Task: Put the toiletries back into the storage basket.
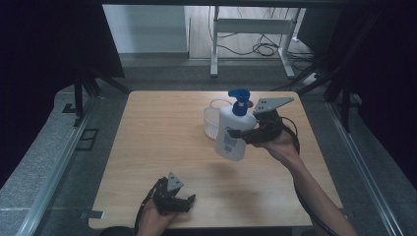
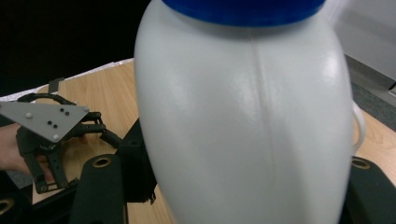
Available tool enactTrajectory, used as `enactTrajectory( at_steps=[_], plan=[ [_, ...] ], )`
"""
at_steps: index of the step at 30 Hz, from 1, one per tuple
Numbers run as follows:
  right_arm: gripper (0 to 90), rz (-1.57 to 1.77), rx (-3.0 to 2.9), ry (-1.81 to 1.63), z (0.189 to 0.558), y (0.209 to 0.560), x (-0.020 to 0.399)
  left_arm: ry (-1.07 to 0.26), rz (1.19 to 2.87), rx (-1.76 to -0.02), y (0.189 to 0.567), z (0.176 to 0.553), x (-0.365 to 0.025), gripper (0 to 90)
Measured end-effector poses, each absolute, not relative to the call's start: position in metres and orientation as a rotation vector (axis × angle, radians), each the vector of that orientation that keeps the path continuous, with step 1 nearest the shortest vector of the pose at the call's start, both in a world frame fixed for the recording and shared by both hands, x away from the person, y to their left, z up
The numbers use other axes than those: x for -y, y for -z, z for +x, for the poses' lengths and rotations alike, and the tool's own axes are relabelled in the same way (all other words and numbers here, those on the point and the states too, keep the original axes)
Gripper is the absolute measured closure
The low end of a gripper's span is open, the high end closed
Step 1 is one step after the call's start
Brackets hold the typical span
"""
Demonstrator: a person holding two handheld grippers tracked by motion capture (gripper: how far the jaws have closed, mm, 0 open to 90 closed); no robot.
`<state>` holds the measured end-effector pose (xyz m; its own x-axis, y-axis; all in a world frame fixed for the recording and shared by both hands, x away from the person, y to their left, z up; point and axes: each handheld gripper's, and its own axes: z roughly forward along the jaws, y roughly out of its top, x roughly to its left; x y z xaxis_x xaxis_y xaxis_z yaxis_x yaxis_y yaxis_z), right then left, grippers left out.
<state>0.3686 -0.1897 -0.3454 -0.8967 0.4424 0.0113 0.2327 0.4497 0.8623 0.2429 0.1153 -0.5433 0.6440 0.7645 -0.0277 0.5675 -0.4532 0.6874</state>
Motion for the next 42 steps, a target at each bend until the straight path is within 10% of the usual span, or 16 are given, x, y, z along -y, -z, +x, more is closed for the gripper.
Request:
enactTrajectory(
  at_steps=[42],
  plan=[
    [37.8, 0.502, -2.474, -1.423, 0.438, 0.317, 0.187, -0.374, 2.183, -1.032, 0.543, 0.243, -0.115, 11.9]
  ],
)
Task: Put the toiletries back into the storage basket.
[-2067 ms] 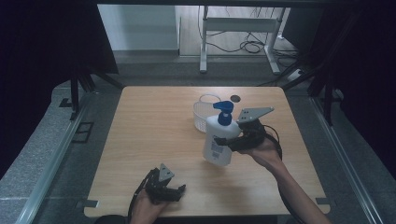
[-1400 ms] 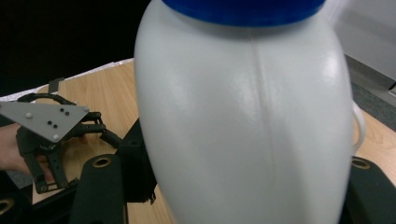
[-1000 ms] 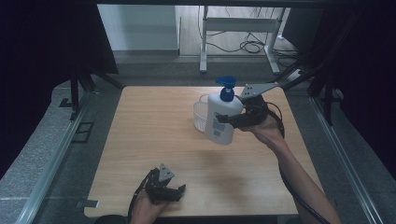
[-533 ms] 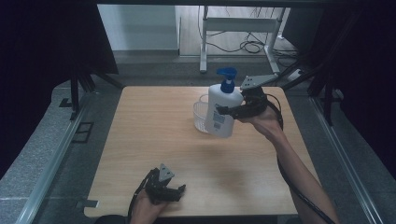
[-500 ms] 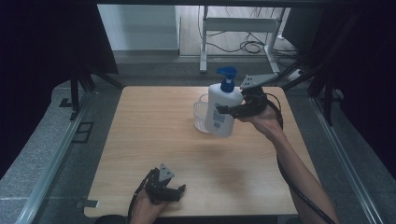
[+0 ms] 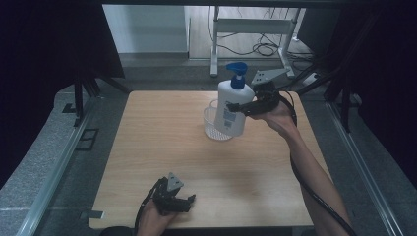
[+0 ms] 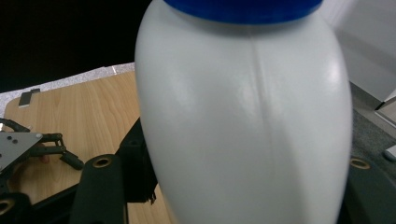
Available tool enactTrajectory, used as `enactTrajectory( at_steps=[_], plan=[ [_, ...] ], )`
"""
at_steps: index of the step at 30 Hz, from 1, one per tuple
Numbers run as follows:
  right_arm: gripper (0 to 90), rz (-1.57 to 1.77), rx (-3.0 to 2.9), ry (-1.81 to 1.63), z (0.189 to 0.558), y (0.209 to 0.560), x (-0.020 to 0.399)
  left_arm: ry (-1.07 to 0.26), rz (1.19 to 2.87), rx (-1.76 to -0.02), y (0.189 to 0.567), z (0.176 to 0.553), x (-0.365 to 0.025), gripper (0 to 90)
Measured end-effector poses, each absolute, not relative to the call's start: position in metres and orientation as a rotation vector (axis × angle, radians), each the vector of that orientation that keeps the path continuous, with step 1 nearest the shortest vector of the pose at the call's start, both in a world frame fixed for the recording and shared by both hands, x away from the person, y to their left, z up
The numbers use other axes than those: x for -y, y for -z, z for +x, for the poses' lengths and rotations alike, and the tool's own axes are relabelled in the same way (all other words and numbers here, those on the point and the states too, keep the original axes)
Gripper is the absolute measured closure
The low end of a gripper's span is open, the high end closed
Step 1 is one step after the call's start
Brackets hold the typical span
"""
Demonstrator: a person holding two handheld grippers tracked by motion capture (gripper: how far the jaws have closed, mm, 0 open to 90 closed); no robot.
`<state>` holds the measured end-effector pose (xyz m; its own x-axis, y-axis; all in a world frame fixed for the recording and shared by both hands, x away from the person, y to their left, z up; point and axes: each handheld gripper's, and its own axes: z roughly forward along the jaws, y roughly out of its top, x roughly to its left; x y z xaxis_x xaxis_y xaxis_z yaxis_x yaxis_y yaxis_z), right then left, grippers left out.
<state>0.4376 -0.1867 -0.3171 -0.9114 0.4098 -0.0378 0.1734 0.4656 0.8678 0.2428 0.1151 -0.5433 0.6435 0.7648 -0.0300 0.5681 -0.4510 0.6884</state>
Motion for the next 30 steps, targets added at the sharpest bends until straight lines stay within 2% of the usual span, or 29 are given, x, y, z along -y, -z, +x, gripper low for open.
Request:
enactTrajectory(
  at_steps=[30],
  plan=[
    [38.0, 0.474, -2.493, -1.45, 0.487, 0.316, 0.174, -0.377, 2.183, -1.032, 0.543, 0.243, -0.115, 11.9]
  ],
)
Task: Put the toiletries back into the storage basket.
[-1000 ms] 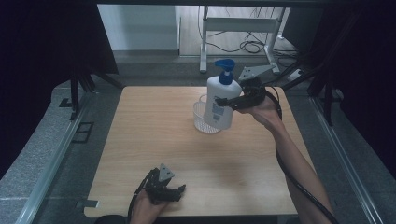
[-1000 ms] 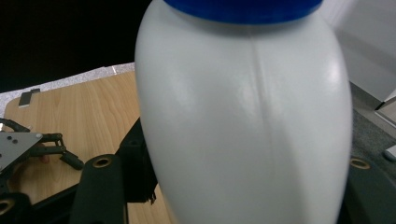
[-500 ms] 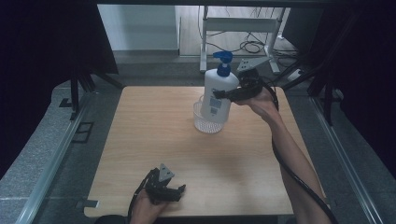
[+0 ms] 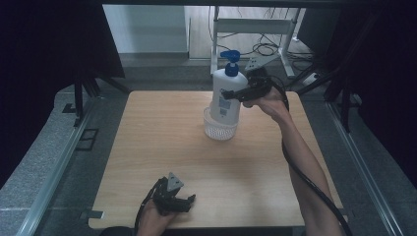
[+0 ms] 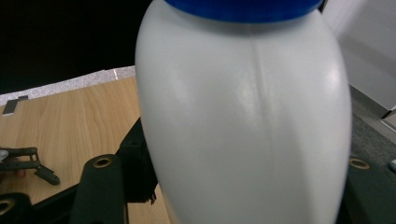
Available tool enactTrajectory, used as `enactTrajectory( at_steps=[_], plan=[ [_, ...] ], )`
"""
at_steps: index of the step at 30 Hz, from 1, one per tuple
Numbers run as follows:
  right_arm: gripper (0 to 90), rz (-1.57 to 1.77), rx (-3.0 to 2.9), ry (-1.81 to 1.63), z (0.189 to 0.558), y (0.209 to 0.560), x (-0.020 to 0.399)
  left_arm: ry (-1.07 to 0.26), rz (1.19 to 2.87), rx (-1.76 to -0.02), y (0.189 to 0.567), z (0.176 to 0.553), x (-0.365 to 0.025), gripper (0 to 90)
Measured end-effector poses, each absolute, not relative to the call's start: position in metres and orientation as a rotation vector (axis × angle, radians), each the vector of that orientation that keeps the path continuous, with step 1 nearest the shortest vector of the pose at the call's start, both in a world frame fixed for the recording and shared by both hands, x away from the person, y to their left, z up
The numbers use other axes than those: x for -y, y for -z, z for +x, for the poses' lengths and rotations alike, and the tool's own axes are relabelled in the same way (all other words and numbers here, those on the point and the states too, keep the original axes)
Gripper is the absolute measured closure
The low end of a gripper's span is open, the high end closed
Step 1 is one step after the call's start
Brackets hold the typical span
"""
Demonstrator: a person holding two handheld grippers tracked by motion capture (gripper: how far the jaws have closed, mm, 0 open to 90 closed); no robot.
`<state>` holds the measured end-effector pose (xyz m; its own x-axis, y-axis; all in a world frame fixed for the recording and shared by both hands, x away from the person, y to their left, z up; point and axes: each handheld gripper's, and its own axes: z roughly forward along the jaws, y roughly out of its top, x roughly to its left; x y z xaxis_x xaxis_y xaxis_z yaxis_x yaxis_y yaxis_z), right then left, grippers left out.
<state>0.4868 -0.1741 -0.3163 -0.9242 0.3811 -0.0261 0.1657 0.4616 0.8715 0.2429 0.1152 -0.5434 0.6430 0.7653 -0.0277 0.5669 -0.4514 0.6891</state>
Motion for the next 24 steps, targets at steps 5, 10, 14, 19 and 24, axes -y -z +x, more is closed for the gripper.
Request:
enactTrajectory(
  at_steps=[5, 10, 14, 19, 24],
  plan=[
    [38.0, 0.472, -2.493, -1.457, 0.493, 0.321, 0.171, -0.375, 2.181, -1.035, 0.543, 0.243, -0.115, 11.9],
    [38.0, 0.456, -2.502, -1.441, 0.499, 0.323, 0.167, -0.376, 2.185, -1.034, 0.543, 0.243, -0.115, 11.9],
    [38.0, 0.452, -2.504, -1.437, 0.504, 0.325, 0.166, -0.376, 2.184, -1.034, 0.543, 0.243, -0.115, 11.9],
    [38.0, 0.461, -2.51, -1.427, 0.51, 0.329, 0.165, -0.376, 2.183, -1.034, 0.543, 0.243, -0.115, 11.8],
    [38.0, 0.46, -2.521, -1.414, 0.514, 0.335, 0.163, -0.376, 2.184, -1.034, 0.543, 0.243, -0.115, 11.9]
  ],
)
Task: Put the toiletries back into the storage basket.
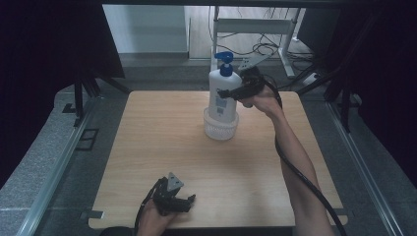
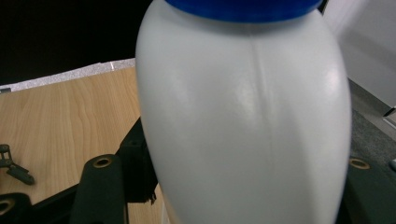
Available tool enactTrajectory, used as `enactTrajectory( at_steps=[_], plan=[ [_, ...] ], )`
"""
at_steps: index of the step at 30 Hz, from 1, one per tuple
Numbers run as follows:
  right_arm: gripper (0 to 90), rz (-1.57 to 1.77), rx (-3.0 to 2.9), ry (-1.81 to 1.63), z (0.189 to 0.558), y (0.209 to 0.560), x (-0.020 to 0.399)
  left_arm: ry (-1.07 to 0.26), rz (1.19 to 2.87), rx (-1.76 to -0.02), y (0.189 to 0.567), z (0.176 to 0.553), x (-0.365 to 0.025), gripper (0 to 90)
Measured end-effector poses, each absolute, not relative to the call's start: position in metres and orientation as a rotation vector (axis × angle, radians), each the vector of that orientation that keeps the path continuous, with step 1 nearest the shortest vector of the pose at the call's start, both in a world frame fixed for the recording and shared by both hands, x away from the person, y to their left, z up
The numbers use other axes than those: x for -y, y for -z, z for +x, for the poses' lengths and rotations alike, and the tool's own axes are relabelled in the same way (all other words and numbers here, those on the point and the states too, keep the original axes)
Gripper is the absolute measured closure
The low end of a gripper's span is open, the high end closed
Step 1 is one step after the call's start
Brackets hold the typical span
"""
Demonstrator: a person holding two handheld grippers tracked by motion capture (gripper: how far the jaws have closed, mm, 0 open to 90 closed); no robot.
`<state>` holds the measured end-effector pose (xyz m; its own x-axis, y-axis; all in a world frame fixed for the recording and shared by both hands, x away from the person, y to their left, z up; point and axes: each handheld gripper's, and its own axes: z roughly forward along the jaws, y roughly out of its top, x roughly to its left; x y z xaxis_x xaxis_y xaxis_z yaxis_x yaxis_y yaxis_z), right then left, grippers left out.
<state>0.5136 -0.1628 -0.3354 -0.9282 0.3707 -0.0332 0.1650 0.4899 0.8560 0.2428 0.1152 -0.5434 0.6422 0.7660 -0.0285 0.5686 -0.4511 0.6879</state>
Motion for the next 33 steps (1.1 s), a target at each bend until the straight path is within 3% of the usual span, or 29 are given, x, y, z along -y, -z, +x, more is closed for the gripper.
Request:
enactTrajectory(
  at_steps=[33],
  plan=[
    [37.9, 0.475, -2.575, -1.362, 0.521, 0.38, 0.158, -0.374, 2.183, -1.036, 0.543, 0.243, -0.115, 11.9]
  ],
)
